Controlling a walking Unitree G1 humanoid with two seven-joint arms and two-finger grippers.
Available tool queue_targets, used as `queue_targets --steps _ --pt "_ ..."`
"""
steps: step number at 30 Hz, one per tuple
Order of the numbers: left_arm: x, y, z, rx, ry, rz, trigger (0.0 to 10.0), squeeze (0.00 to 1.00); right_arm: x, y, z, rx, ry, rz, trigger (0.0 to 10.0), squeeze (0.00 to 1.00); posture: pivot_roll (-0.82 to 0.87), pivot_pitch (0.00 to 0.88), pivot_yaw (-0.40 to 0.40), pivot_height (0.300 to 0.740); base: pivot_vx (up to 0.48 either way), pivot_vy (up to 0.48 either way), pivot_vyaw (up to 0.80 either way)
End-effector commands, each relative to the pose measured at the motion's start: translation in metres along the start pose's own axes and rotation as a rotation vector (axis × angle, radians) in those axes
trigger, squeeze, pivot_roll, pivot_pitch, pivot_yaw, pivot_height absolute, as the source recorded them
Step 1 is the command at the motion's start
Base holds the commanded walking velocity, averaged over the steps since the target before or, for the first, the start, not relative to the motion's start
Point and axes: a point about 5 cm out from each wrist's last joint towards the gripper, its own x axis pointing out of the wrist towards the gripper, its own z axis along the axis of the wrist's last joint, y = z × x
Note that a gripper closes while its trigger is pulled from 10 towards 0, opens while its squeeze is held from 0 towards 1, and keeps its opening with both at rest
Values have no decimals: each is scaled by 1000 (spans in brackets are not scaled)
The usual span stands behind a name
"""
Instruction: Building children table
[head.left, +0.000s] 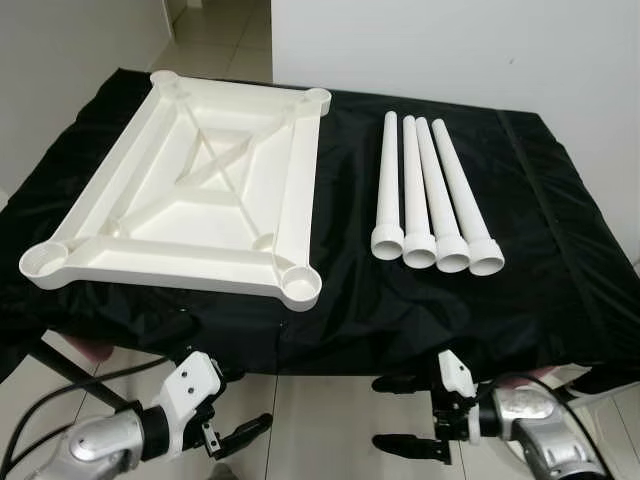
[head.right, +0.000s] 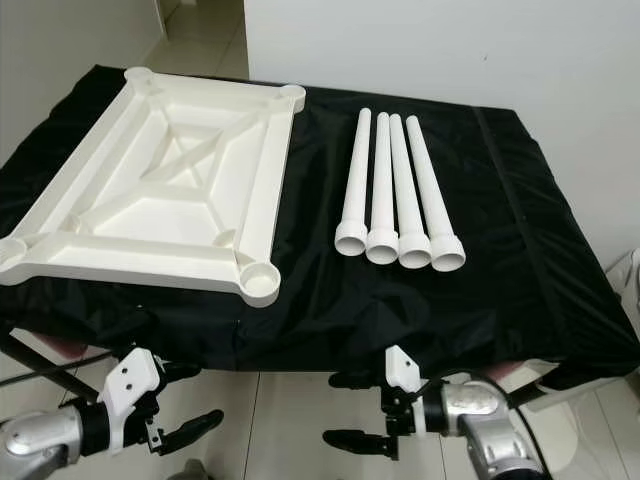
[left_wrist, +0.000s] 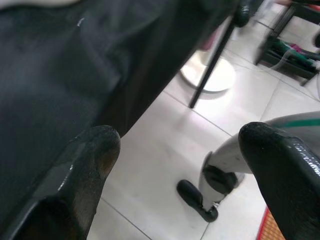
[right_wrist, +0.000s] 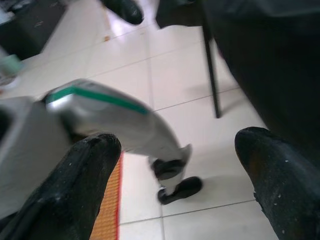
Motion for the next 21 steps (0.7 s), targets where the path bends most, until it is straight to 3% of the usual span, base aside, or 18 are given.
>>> queue_targets --steps 1,8,10,11,13,14,15,21 --pt "-5 -27 9 -11 -6 -455 10000 0 0 6 4 -1 11 63 10000 0 108 85 -32 740 0 0 0" --pt "-3 -26 24 24 -17 -406 10000 0 -5 3 24 -37 -38 37 10000 0 112 85 -37 740 0 0 0" --pt "4 -16 37 24 -93 -310 10000 0 -4 -18 46 -48 -174 -125 10000 0 117 82 -42 740 0 0 0" --pt "4 -16 37 24 -93 -310 10000 0 -4 -18 46 -48 -174 -125 10000 0 117 82 -42 740 0 0 0" --pt "9 -6 54 0 -177 -233 10000 0 -5 -34 72 -39 -333 -232 10000 0 119 78 -47 740 0 0 0" --pt "9 -6 54 0 -177 -233 10000 0 -5 -34 72 -39 -333 -232 10000 0 119 78 -47 740 0 0 0" --pt "10 -1 64 -1 -217 -203 10000 0 -6 -38 87 -43 -412 -255 10000 0 118 74 -47 740 0 0 0" --pt "11 2 73 -3 -260 -177 10000 0 -7 -39 96 -46 -455 -255 10000 0 117 67 -47 740 0 0 0"
